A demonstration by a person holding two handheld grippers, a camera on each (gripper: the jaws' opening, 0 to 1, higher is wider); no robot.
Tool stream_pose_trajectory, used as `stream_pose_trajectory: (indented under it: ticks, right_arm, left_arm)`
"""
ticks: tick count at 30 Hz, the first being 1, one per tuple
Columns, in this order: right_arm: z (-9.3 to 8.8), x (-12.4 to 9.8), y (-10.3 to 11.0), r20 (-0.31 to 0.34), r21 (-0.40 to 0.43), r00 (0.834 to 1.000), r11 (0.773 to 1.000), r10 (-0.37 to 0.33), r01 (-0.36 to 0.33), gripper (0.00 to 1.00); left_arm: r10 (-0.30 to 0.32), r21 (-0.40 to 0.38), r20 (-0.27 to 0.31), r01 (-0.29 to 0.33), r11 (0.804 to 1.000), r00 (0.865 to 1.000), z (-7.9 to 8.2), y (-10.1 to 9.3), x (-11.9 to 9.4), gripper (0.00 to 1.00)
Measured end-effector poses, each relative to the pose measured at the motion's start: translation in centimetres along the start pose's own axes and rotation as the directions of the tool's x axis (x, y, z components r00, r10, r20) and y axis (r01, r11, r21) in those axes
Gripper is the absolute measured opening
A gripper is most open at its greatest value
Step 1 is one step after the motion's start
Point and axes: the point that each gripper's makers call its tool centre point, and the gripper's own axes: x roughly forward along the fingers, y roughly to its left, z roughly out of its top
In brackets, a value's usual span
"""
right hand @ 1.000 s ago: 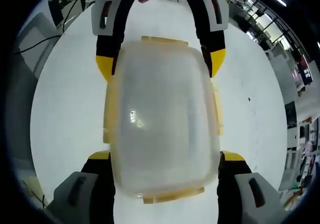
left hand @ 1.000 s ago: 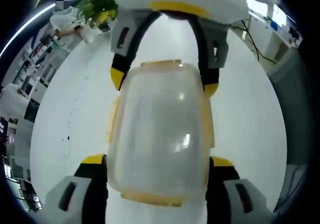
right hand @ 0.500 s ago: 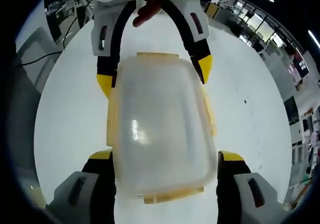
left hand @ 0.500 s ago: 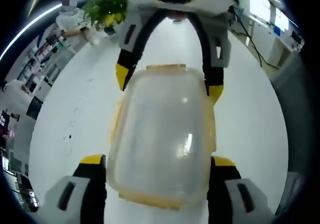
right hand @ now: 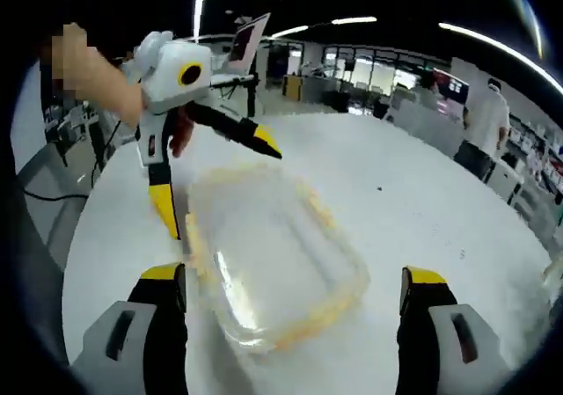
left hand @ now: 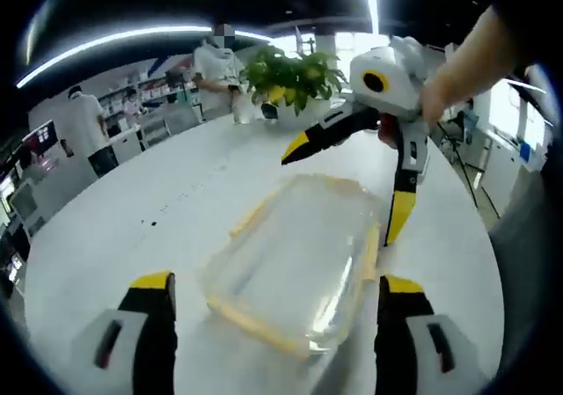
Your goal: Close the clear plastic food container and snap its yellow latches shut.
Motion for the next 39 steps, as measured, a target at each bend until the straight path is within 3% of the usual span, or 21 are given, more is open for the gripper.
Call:
stream_pose_trajectory:
  ticks: [3, 6, 9, 15, 21, 30, 39]
  right_arm:
    - [-0.3, -0.3, 0.2, 0.065, 0.082, 0.997, 0.996, -0.029, 0.024, 1.0]
    - [-1.0, -0.3, 1.3, 0.101, 0.174, 0.994, 0.984, -0.043, 0.025, 1.0]
    - [-1.9, -0.1, 2.4, 0.091, 0.153, 0.994, 0.987, -0.055, 0.041, 1.0]
    - [-2.0, 0.0, 3.1, 0.097, 0.125, 0.99, 0.988, -0.106, 0.093, 1.0]
    - [-2.4, -0.6, 2.9, 0.096, 0.173, 0.985, 0.977, -0.145, 0.127, 1.0]
    - [-2.2, -2.5, 2.3, 0.102, 0.245, 0.967, 0.948, -0.235, 0.204, 0.98]
    - [-1.7, -5.3, 2.8, 0.113, 0.29, 0.941, 0.916, -0.319, 0.276, 0.95]
  left_arm:
    - [0.025, -0.114, 0.074, -0.016, 0.993, 0.997, -0.1, -0.2, -0.2, 0.99]
    - [0.036, -0.142, 0.072, -0.025, 0.99, 0.997, -0.9, -0.7, -0.2, 0.99]
    - [0.031, -0.132, 0.052, -0.024, 0.991, 0.998, -2.0, -1.9, -0.1, 0.99]
    - [0.056, -0.144, 0.051, -0.048, 0.988, 0.997, -2.3, -2.3, 0.0, 0.99]
    - [0.093, -0.166, 0.051, -0.083, 0.983, 0.994, -2.6, -2.1, -0.4, 0.99]
    - [0.134, -0.196, 0.056, -0.121, 0.973, 0.989, -2.8, -1.9, -2.2, 0.97]
    - [0.219, -0.246, 0.072, -0.195, 0.949, 0.973, -2.8, -1.3, -5.0, 0.92]
